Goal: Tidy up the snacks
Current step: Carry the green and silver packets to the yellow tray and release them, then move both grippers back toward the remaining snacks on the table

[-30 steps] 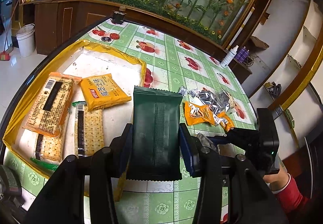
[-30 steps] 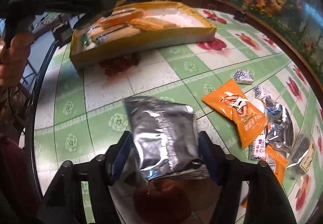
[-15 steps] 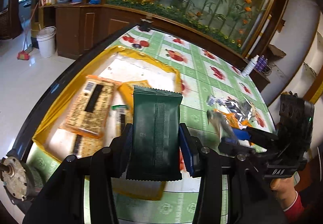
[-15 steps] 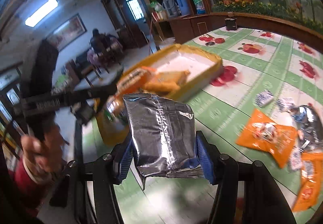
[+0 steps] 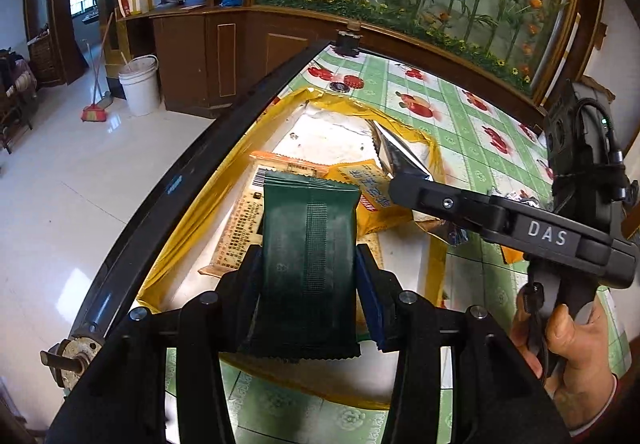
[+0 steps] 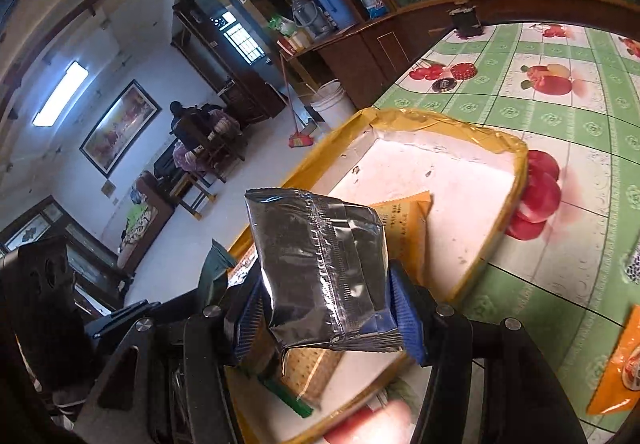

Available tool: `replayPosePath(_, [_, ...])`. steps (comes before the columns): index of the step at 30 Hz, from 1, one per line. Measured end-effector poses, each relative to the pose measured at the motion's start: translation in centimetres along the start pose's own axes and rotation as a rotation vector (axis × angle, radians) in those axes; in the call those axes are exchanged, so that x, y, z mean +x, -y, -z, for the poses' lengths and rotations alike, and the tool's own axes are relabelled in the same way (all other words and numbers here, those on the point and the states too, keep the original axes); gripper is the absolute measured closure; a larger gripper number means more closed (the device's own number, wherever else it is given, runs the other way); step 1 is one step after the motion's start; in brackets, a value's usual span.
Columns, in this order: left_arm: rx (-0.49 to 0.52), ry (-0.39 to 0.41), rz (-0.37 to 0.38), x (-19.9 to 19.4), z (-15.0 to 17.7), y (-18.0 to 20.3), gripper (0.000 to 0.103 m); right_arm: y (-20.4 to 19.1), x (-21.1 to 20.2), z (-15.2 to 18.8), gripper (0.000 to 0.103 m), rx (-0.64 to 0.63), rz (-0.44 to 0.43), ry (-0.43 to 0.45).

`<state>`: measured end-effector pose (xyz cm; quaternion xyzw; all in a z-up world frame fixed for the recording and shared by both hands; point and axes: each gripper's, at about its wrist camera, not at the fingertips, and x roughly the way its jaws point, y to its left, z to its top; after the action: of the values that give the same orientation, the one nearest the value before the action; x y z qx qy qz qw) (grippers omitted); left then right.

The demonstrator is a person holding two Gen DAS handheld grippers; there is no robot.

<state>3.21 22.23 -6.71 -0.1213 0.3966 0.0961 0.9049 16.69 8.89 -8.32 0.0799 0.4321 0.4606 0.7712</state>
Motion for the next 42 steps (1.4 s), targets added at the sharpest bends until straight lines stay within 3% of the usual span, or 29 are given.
replayPosePath(3, [0.003, 0.012, -0.053, -0.2, 0.1, -0.1, 0.055, 0.2, -0.2, 0.4, 0.042, 0.011, 0.006, -0.002])
replayPosePath(6, [-0.003, 0.033, -0.088, -0.6, 0.1, 0.0, 0.039, 1.1, -0.6, 0.6, 0.042, 0.056, -0.005, 0.01])
replayPosePath(15, [0.005, 0.079, -0.139, -1.7, 0.0, 1.3, 0.039, 1.6, -3.9, 1.8, 0.039, 0.122, -0.074, 0.055])
replayPosePath(23, [0.049, 0.076, -0.069, -2.6, 0.5, 5.0, 0.039, 3.7, -11.5, 5.0, 0.036, 0.259, -0.172, 0.279])
replayPosePath(27, [0.083, 0.077, -0.033, -3.1, 1.1, 7.3, 0.033, 5.8, -15.5, 6.6, 0.021, 0.338, -0.187, 0.321])
replayPosePath(33, [0.156, 0.036, 0.031, -2.4, 2.5, 11.7, 0.032, 11.1, -22.9, 10.6, 0.019, 0.483, -0.252, 0.367])
replayPosePath(34, [0.167, 0.024, 0.044, -2.3, 2.8, 12.5, 0.032, 11.5, -24.3, 11.1, 0.019, 0.47, -0.239, 0.375])
replayPosePath(37, [0.213, -0.01, 0.092, -1.8, 4.1, 15.1, 0.032, 11.4, -29.8, 12.4, 0.02, 0.352, -0.094, 0.408])
replayPosePath(41, [0.305, -0.061, 0.148, -0.6, 5.9, 19.0, 0.032, 10.9, -32.1, 14.9, 0.019, 0.146, 0.366, 0.308])
replayPosePath(42, [0.329, -0.068, 0.152, -0.5, 6.2, 19.8, 0.032, 11.2, -31.6, 15.4, 0.021, 0.12, 0.431, 0.267])
